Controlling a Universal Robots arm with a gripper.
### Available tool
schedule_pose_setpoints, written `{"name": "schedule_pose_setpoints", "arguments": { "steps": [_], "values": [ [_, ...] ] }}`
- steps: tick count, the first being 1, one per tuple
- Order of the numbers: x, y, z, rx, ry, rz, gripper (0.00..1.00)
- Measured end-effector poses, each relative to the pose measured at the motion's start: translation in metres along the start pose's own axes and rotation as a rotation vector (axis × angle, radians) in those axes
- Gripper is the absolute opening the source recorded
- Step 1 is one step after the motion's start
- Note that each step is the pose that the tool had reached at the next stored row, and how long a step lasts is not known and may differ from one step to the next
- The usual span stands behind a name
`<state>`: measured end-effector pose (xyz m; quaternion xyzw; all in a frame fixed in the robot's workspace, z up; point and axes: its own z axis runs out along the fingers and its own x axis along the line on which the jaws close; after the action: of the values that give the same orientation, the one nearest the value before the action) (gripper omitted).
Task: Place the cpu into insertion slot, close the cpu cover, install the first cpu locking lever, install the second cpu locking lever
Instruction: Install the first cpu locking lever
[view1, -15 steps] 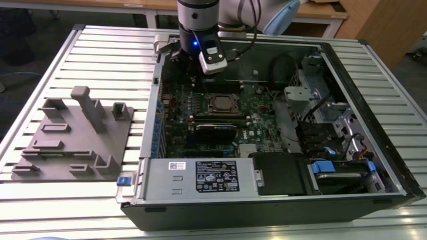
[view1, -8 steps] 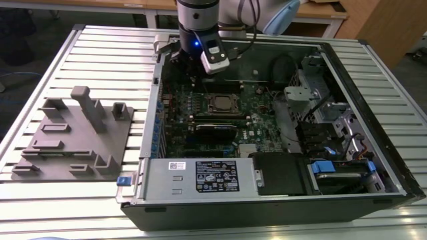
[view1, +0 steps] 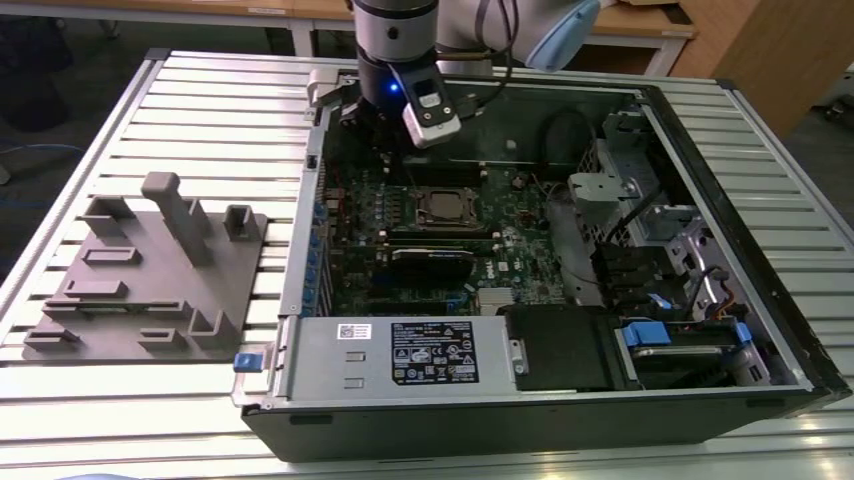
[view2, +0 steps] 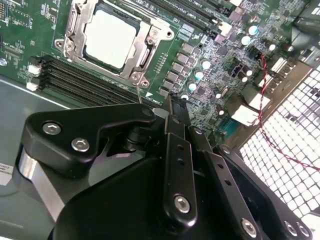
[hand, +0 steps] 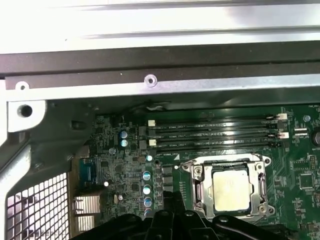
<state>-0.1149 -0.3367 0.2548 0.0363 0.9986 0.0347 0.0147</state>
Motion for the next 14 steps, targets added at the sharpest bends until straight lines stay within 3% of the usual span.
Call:
{"name": "schedule_pose_setpoints", "arguments": {
  "steps": [3, 4, 6, 8, 11, 14],
  "values": [
    [0.0037, -0.0004, 0.0002, -0.0029, 0.0003, -0.001, 0.11],
    [0.0045, -0.0004, 0.0003, -0.0104, 0.0009, -0.001, 0.11],
    [0.0047, -0.0004, 0.0004, -0.0334, 0.0025, 0.000, 0.11],
    [0.0047, -0.0004, 0.0004, -0.0607, 0.0044, 0.000, 0.11],
    [0.0047, -0.0004, 0.0004, -0.0901, 0.0065, 0.001, 0.11],
    [0.0047, -0.0004, 0.0003, -0.0949, 0.0070, 0.002, 0.11]
  ]
}}
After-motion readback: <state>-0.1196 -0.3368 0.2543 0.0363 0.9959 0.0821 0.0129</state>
